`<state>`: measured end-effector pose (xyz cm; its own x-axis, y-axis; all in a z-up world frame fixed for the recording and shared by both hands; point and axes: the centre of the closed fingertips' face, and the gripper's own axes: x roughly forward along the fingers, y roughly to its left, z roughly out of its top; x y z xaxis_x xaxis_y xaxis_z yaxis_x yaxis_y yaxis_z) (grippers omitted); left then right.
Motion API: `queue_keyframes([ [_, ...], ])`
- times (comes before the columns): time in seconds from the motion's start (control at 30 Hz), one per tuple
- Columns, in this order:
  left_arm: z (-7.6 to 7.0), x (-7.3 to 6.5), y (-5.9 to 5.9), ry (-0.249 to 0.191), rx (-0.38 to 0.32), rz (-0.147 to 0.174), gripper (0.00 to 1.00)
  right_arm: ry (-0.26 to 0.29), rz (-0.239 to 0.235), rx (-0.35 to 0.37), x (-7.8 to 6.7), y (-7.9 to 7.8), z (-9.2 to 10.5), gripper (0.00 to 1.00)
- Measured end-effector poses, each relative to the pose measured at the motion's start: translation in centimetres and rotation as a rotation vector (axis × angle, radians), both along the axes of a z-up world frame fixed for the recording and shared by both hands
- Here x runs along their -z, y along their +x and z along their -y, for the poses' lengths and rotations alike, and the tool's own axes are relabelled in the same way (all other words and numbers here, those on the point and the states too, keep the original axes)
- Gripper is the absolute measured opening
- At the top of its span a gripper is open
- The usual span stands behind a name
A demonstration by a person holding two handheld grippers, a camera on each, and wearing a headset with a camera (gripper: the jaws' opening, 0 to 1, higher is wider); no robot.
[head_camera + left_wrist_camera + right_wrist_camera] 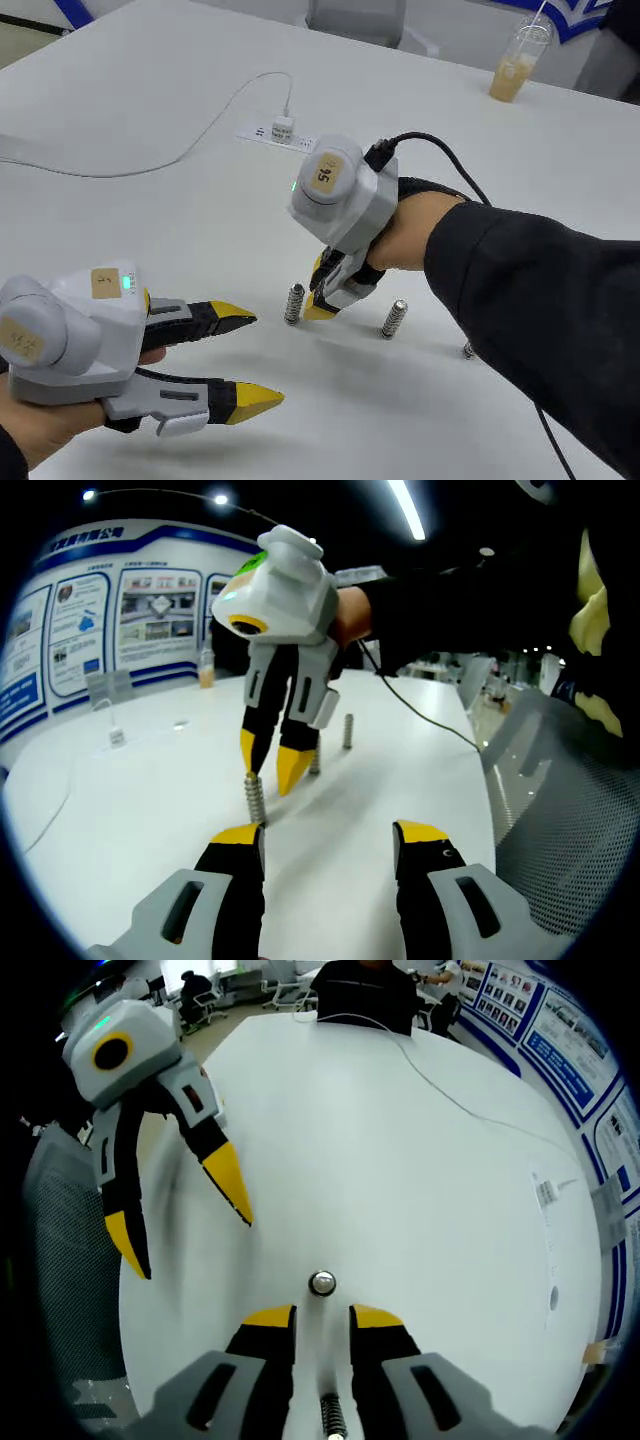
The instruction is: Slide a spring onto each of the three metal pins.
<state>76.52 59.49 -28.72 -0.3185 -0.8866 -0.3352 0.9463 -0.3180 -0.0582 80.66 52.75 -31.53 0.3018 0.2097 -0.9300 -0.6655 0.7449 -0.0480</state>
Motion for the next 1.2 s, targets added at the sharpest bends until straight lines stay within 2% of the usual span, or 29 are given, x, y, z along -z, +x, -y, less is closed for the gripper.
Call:
queue_keyframes([
  [0.3,0.3,-0.2,-0.2,0.002,0.004,-0.001,0.54,0.028,0.042,0.039,-0.9,-1.2,0.2,0.23],
  [0.43,0.4,-0.4,-0.2,0.002,0.004,0.001,0.54,0.062,0.075,0.061,-1.8,-1.5,-0.3,0.23],
  [0.7,0.5,-0.6,-0.5,0.000,0.008,0.007,0.55,0.078,0.114,0.077,-2.9,-2.6,-0.9,0.23],
  [0.83,0.4,-0.8,-0.5,-0.001,0.008,0.010,0.55,0.104,0.136,0.095,-3.6,-3.3,-1.3,0.23],
  [1.2,0.3,-1.0,-0.9,0.000,0.016,0.016,0.56,0.126,0.160,0.127,-4.0,-5.2,-1.7,0.23],
])
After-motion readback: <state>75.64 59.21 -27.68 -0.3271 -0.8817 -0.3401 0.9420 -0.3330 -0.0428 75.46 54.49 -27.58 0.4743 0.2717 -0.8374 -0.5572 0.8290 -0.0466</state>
